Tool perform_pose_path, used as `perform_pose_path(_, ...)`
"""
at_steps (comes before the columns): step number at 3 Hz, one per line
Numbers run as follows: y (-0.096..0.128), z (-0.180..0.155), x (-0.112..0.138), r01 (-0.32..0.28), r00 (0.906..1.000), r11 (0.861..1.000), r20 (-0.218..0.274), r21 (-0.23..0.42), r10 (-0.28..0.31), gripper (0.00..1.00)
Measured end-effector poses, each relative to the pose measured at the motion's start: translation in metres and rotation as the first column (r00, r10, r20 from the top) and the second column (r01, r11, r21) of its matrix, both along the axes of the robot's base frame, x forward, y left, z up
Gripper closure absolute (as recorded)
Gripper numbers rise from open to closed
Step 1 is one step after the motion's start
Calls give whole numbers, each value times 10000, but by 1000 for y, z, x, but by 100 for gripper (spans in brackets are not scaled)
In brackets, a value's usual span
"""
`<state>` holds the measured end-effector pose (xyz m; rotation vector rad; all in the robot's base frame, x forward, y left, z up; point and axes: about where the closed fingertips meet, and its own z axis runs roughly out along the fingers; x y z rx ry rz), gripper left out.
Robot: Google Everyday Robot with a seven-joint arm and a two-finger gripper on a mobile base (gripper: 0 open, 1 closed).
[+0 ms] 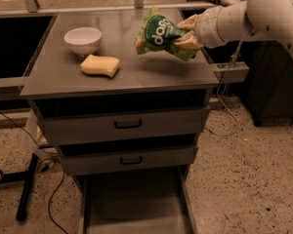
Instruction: Pick green rice chip bag from bottom drawer and place on counter
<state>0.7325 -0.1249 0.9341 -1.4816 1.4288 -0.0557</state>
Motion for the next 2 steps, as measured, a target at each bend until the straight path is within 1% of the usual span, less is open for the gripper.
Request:
perform_pose_path(1,2,-13,32,806,9962,9955,-367,501,-789,100)
perform_pose_path(2,17,-29,56,1093,9914,9880,-844,1089,-1004,100)
